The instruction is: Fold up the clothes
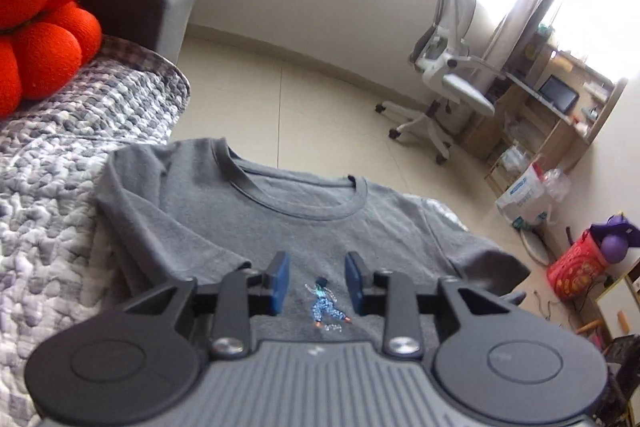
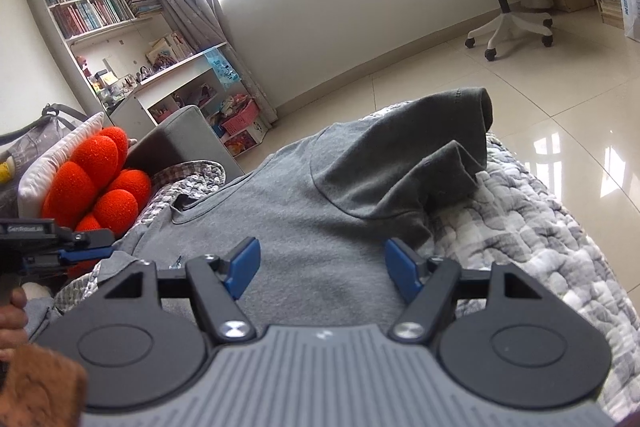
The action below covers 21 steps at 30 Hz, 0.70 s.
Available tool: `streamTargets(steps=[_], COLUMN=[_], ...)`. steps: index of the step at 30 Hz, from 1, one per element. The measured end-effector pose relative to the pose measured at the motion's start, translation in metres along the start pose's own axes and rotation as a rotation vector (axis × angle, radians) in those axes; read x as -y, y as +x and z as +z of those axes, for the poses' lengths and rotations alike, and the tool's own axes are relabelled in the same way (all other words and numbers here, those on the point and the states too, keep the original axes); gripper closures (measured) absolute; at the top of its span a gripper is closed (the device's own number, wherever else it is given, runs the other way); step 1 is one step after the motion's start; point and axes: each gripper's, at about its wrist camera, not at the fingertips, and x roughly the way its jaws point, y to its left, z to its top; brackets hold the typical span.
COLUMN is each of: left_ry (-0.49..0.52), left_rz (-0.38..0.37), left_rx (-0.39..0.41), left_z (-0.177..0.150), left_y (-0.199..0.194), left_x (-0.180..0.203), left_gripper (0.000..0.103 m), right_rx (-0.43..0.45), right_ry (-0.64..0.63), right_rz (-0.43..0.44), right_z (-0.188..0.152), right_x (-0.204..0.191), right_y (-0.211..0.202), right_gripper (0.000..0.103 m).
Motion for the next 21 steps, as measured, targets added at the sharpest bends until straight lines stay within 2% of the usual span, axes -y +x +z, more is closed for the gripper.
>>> streamTargets(steps=[1, 3, 7, 9, 11, 14, 16, 18, 21], left_ry=[-0.015, -0.037, -0.013, -0.001, 0.003, 0.011, 0.025, 0.048, 0.087], left_rz=[-0.003, 0.017, 0.107, 0.144, 0.167, 0.174, 0.149, 0.125, 0.103], left_rx=[0.02, 0.043, 0.038, 0.034, 0.033, 0.029, 0.033, 0.042, 0.051], left_z=[-0.005, -0.021, -0.084, -0.121, -0.149, -0.18, -0.19, -0.195, -0.203], left_y=[-0.018, -0.055, -0.131, -0.167, -0.194, -0.219, -0.224, -0.223, -0.22], left_x=[-0.01, -0.034, -0.073, -0.086, -0.097, -0.102, -0.099, -0.094, -0.086], left_gripper=[0.052, 0.052, 0.052, 0.052, 0.052, 0.052, 0.052, 0.052, 0.052], right_rx=[-0.002, -0.008, -0.052, -0.087, -0.12, -0.151, -0.17, -0.179, -0.223], right_ry=[0.009, -0.001, -0.088, -0.183, -0.358, -0.482, -0.609, -0.771, -0.931], right_rz=[0.008, 0.007, 0.005, -0.027, -0.04, 0.107, 0.194, 0.248, 0.271], right_z=[0.001, 0.001, 0.002, 0.002, -0.005, -0.012, -0.022, -0.038, -0.058], right_x=[0.002, 0.0, -0.014, -0.03, -0.062, -0.118, -0.163, -0.204, -0.246], right_y=[0.0, 0.001, 0.008, 0.012, 0.016, 0.021, 0.032, 0.05, 0.093], right_gripper=[0.03, 0.03, 0.027, 0.026, 0.026, 0.026, 0.026, 0.026, 0.032])
